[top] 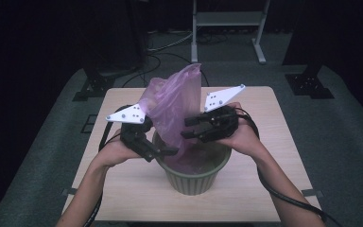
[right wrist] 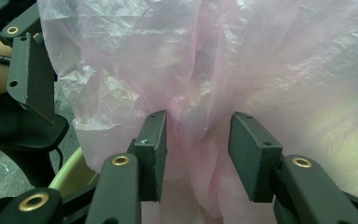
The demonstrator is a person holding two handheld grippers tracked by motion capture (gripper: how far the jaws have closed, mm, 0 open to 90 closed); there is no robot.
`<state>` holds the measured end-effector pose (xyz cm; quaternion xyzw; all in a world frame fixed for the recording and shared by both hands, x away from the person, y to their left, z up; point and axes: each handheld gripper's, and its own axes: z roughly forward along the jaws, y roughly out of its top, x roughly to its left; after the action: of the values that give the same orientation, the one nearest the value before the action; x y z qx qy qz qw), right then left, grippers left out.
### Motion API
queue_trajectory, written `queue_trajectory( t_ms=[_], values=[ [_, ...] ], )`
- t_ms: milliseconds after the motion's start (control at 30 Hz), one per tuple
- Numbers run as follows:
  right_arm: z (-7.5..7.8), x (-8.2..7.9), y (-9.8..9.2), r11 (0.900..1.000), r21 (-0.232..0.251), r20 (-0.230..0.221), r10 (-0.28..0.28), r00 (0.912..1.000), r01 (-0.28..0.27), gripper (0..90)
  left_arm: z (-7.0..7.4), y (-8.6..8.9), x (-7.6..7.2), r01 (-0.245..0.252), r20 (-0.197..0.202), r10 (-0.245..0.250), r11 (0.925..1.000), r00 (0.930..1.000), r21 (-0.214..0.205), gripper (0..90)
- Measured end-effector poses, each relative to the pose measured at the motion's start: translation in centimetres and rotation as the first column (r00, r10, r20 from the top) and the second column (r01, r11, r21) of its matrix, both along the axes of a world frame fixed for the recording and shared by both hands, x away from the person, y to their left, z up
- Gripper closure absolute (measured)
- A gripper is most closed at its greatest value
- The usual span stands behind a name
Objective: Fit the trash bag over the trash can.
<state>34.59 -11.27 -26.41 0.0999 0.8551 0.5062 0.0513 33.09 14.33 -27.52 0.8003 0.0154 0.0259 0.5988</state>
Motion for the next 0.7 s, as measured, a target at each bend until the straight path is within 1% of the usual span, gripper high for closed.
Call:
queue_trajectory(
  t_ms=[67,100,167,200,233,300,333,367,400,433,467,500,533,567,600,633,667,700],
  values=[
    [0.0,0.0,0.0,1.0,0.005,-0.001,-0.001,1.0,0.001,57.9,0.1,0.0,0.0,0.0,0.003,0.0,1.0,1.0,0.0,10.0],
    [0.1,0.0,-0.1,0.9999,0.013,-0.001,-0.002,1.0,0.002,59.1,0.1,0.0,0.0,0.0,-0.006,0.0,1.0,1.0,-0.005,10.0],
    [0.1,0.0,0.0,0.9999,0.013,0.001,-0.005,1.0,0.005,63.8,0.1,0.0,-0.1,0.001,-0.001,-0.001,1.0,1.0,-0.003,10.0],
    [0.1,0.0,0.0,0.9999,0.013,0.001,-0.005,1.0,0.005,63.8,0.2,0.0,0.0,0.003,0.017,-0.003,1.0,0.9999,0.0,10.0],
    [0.0,-0.1,0.2,1.0,0.006,0.012,-0.004,0.9999,0.003,75.3,0.2,0.0,-0.2,0.001,0.005,-0.001,1.0,1.0,0.001,10.0],
    [-0.1,-0.2,0.2,1.0,0.001,0.014,-0.001,0.9999,0.001,84.4,0.2,0.1,-0.2,-0.002,0.005,0.002,1.0,1.0,0.003,10.0],
    [-0.1,-0.2,0.2,1.0,0.001,0.014,-0.001,0.9999,0.001,84.4,0.1,0.2,-0.3,-0.009,-0.015,0.009,1.0,0.9998,0.0,10.0],
    [-0.2,-0.2,0.2,1.0,-0.008,0.017,0.001,0.9999,-0.001,89.4,0.1,0.4,-0.2,-0.013,-0.003,0.013,0.9999,0.9999,0.001,10.0],
    [-0.2,-0.2,0.2,1.0,-0.008,0.017,0.001,0.9999,-0.001,89.4,0.1,0.4,-0.2,-0.013,-0.003,0.013,0.9999,0.9999,0.001,10.0],
    [-0.3,-0.3,0.1,0.9998,-0.017,0.023,0.008,0.9997,-0.007,90.0,-0.1,0.5,-0.3,-0.018,-0.033,0.018,0.9998,0.9993,0.0,10.1],
    [-0.3,-0.3,0.0,0.9998,-0.021,0.025,0.007,0.9997,-0.007,90.0,-0.1,0.5,-0.3,-0.018,-0.033,0.018,0.9998,0.9993,0.0,10.1],
    [-0.3,-0.3,0.0,0.9998,-0.021,0.025,0.007,0.9997,-0.007,90.0,-0.1,0.9,-0.3,-0.086,-0.024,0.086,0.9963,0.996,0.002,10.1],
    [-0.4,-0.4,-0.2,0.9996,-0.027,0.027,0.009,0.9996,-0.009,90.0,-0.2,1.0,-0.7,-0.117,-0.09,0.116,0.9932,0.9892,-0.004,10.1],
    [-0.5,-0.5,-0.3,0.9994,-0.035,0.032,0.009,0.9994,-0.007,90.0,-0.3,1.1,-0.7,-0.108,-0.098,0.107,0.9941,0.9894,-0.007,10.0],
    [-0.6,-0.7,-0.6,0.9991,-0.043,0.037,0.006,0.9993,-0.004,90.0,-0.2,1.3,-0.3,-0.066,-0.059,0.065,0.9978,0.9962,-0.01,10.1],
    [-0.6,-0.7,-0.6,0.9991,-0.043,0.037,0.006,0.9993,-0.004,90.0,-0.2,1.3,-0.3,-0.066,-0.059,0.065,0.9978,0.9962,-0.01,10.9],
    [-0.7,-0.8,-0.8,0.9989,-0.047,0.043,0.001,0.9991,0.001,90.0,-0.2,1.5,-0.6,-0.112,-0.096,0.11,0.9936,0.9893,-0.014,10.9],
    [-0.9,-1.0,-1.2,0.9984,-0.053,0.049,-0.017,0.9987,0.019,90.0,-0.2,1.7,-0.8,-0.154,-0.124,0.151,0.9879,0.9807,-0.016,13.0]
  ],
)
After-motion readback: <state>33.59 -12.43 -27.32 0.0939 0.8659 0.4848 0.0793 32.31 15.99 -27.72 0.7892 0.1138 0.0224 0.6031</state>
